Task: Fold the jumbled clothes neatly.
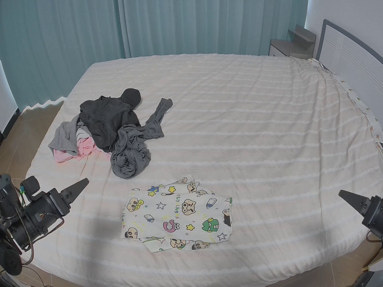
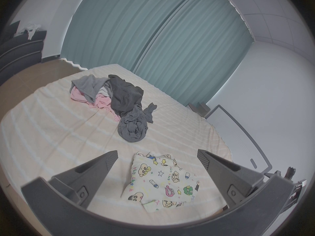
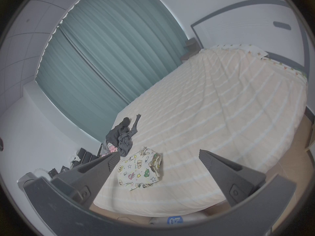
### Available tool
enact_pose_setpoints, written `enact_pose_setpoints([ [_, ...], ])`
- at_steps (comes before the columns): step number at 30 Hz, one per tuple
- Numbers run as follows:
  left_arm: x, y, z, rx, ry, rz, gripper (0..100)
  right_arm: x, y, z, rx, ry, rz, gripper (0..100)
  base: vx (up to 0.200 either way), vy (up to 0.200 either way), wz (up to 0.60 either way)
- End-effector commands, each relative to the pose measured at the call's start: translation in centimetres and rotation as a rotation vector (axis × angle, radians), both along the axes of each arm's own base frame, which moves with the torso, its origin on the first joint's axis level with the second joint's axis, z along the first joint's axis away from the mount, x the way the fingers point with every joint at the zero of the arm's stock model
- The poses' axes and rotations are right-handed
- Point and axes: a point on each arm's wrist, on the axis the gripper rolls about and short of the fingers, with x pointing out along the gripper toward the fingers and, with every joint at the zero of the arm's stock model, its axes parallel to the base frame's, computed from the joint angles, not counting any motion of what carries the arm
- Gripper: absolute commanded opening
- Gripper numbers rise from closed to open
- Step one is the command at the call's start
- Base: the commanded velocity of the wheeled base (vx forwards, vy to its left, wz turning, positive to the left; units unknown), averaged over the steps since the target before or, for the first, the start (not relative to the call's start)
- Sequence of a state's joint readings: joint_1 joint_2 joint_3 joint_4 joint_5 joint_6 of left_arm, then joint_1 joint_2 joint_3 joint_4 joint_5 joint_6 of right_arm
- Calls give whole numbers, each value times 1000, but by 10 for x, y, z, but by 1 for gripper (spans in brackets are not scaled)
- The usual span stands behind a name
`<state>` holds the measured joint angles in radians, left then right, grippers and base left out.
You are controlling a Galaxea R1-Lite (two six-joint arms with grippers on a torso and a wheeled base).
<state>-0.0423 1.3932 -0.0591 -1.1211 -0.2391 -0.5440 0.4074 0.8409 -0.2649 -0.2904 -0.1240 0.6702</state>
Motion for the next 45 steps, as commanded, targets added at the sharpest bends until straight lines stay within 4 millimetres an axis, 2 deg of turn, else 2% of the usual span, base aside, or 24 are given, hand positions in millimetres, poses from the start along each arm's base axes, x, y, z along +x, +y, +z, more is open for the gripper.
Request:
enact_pose_setpoints([
  [1, -165, 8, 27, 130, -256, 34, 100, -111, -41, -46, -222, -218, -262, 100, 0, 0, 0],
  [3, -188, 9, 28, 138, -255, 25, 100, -110, -41, -41, -284, -280, -287, 100, 0, 0, 0],
  [5, -198, 10, 26, 174, -276, 35, 100, -108, -41, -39, -305, -337, -299, 100, 0, 0, 0],
  [8, -199, 10, 24, 208, -287, 55, 100, -105, -41, -44, -333, -343, -295, 100, 0, 0, 0],
  [9, -201, 9, 18, 282, -300, 127, 100, -97, -40, -67, -442, -311, -295, 100, 0, 0, 0],
  [10, -202, 9, 16, 297, -304, 143, 100, -95, -40, -72, -463, -316, -299, 100, 0, 0, 0],
  [15, -203, 9, 5, 414, -327, 167, 100, -94, -40, -71, -484, -349, -319, 100, 0, 0, 0],
  [17, -196, 10, -11, 477, -283, 182, 100, -94, -40, -73, -499, -333, -309, 100, 0, 0, 0],
  [19, -187, 11, -39, 545, -252, 165, 100, -94, -40, -78, -525, -291, -299, 100, 0, 0, 0],
  [22, -183, 12, -39, 530, -327, 243, 100, -94, -40, -77, -526, -295, -306, 100, 0, 0, 0],
  [27, -183, 15, -41, 628, -288, 335, 100, -94, -40, -77, -543, -294, -304, 100, 0, 0, 0],
  [28, -183, 15, -40, 710, -289, 350, 100, -94, -39, -77, -596, -291, -307, 100, 0, 0, 0],
  [30, -183, 15, -40, 739, -292, 346, 100, -94, -39, -77, -639, -293, -305, 100, 0, 0, 0],
  [35, -183, 15, -40, 711, -287, 351, 100, -100, -36, -79, -796, -308, -386, 100, 0, 0, 0],
  [41, -183, 15, -41, 700, -281, 355, 100, -103, -33, -79, -739, -407, -249, 100, 0, 0, 0],
  [45, -183, 15, -40, 637, -277, 362, 100, -103, -30, -80, -582, -439, -139, 100, 0, 0, 0],
])
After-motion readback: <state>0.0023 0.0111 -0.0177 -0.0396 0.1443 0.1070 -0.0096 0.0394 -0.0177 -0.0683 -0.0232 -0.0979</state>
